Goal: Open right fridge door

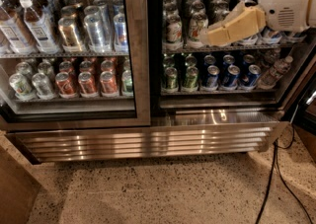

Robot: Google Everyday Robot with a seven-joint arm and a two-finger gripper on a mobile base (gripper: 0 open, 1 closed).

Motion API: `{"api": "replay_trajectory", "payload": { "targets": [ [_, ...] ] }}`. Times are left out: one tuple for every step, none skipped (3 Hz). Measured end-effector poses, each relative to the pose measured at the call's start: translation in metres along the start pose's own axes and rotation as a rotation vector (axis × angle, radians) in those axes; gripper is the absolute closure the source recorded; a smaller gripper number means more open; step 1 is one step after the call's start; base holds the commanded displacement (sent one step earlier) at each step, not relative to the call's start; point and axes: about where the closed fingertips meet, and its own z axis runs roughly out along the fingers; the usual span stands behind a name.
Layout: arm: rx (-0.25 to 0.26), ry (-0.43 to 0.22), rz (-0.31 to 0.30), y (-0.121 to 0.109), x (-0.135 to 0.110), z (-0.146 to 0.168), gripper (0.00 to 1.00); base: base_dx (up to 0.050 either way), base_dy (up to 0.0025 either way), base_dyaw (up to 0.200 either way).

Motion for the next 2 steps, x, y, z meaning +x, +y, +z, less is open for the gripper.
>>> {"api": "replay_trajectory", "payload": {
  "targets": [
    [0.003, 0.113, -0.009, -0.004, -0.013, -0.008, 0.0, 0.0, 0.0, 0.0],
    [-0.016, 0.242, -0.036, 0.001, -0.026, -0.008, 0.0, 0.0, 0.0, 0.0]
  ]
}}
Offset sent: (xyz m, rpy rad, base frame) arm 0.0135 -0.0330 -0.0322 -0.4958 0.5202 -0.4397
